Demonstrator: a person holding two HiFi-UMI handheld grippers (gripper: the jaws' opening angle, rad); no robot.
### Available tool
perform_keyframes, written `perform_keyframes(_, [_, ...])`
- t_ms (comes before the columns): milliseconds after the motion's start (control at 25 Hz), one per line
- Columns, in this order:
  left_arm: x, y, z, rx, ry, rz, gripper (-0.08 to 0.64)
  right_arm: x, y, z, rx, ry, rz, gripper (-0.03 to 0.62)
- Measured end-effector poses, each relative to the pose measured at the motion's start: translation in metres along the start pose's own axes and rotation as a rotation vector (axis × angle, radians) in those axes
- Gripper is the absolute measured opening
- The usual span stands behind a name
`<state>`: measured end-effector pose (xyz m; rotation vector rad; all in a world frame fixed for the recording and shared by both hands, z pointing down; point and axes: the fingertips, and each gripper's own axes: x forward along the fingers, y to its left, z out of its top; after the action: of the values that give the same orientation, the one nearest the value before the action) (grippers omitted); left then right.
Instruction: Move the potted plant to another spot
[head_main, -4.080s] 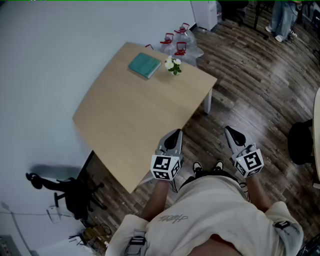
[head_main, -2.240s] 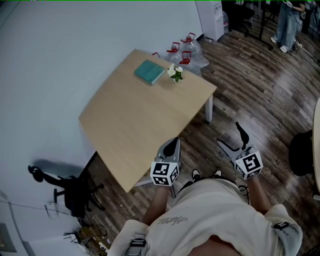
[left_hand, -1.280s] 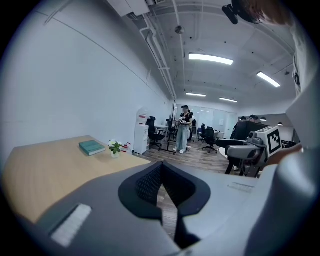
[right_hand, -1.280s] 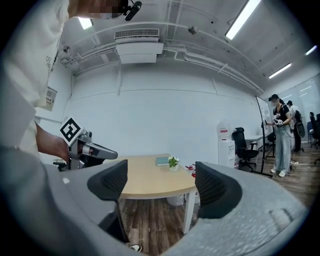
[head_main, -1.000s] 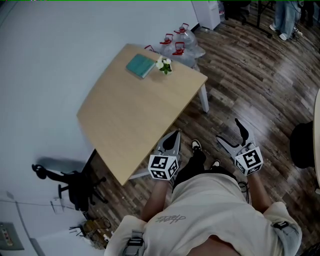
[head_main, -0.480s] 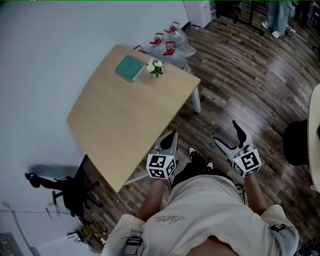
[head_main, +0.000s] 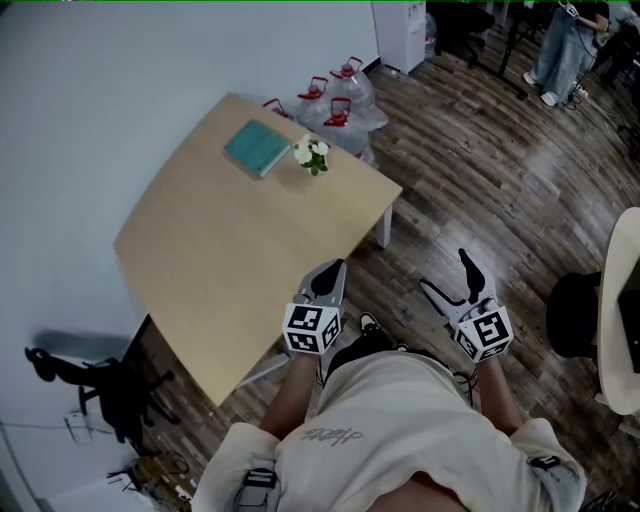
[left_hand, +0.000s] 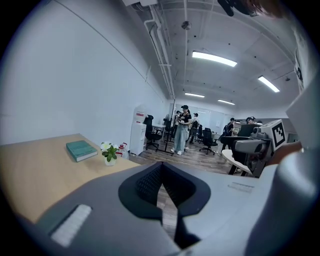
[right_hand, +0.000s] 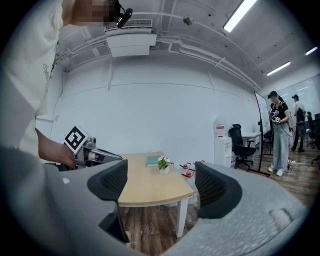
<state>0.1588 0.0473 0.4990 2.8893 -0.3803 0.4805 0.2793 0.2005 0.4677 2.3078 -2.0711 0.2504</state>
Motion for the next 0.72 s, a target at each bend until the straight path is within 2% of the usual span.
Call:
perform_keyframes(320, [0.026, 0.042, 0.035, 0.020, -0.023, -0.033, 0.015, 0.053, -0.007, 0.020, -0.009, -0.002, -0.026, 0.417])
perform_keyframes(520, [0.033, 0.073, 0.028, -0.011, -0.013, -0.026, 0.015, 0.082, 0.001, 0.017, -0.012, 0.026, -0.019, 0.417])
perform_keyframes(720, [0.044, 0.086, 0.017, -0.027, 0.008, -0.032, 0.015, 0.106, 0.005, 0.017, -0.026, 0.052, -0.009, 0.417])
